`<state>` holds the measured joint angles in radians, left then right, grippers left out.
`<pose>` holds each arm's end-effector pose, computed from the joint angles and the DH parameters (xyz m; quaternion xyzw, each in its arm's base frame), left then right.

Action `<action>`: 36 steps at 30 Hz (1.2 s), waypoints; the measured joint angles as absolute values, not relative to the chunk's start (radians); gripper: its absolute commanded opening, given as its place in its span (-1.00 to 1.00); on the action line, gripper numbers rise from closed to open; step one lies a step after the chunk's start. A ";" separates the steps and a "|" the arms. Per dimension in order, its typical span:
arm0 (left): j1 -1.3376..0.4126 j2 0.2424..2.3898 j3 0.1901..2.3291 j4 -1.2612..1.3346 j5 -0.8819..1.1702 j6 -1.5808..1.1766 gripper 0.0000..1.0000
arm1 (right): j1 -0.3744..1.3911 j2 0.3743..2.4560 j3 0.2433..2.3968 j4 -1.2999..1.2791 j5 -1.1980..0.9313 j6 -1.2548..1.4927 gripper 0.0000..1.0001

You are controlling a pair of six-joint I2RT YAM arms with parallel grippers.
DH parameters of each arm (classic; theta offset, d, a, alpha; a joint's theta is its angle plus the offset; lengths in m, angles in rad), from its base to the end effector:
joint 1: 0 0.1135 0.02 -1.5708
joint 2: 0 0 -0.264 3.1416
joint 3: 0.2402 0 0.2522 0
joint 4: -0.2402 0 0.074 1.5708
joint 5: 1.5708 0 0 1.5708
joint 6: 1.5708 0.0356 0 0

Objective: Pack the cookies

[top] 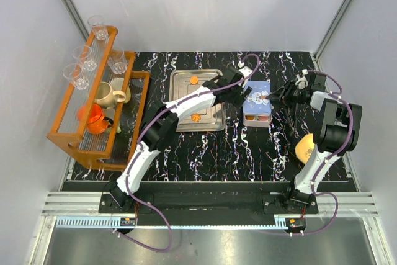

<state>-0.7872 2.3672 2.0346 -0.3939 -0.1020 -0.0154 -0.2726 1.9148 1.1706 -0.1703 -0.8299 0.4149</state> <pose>0.3849 -0.3811 0.2022 0.3236 0.8519 -0.1170 0.3948 0.3824 -0.0796 0.1626 0.1696 0.8594 0.4016 0.2671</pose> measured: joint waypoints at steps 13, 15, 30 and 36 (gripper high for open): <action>-0.786 2.419 2.058 -0.408 -0.094 -0.016 0.75 | -0.273 1.914 1.171 -0.170 -0.830 0.414 -0.11; -0.786 2.419 2.064 -0.409 -0.093 -0.016 0.75 | -0.273 1.914 1.171 -0.170 -0.830 0.414 -0.11; -0.786 2.420 2.081 -0.417 -0.083 -0.021 0.75 | -0.275 1.904 1.171 -0.178 -0.814 0.396 -0.07; -0.788 2.420 2.088 -0.418 -0.082 -0.024 0.75 | -0.280 1.885 1.171 -0.196 -0.795 0.375 -0.07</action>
<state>-0.7876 2.4199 2.0884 -0.4175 -0.0818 -0.0242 -0.2798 1.8854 1.1713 -0.1959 -0.7948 0.3748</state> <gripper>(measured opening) 0.878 0.461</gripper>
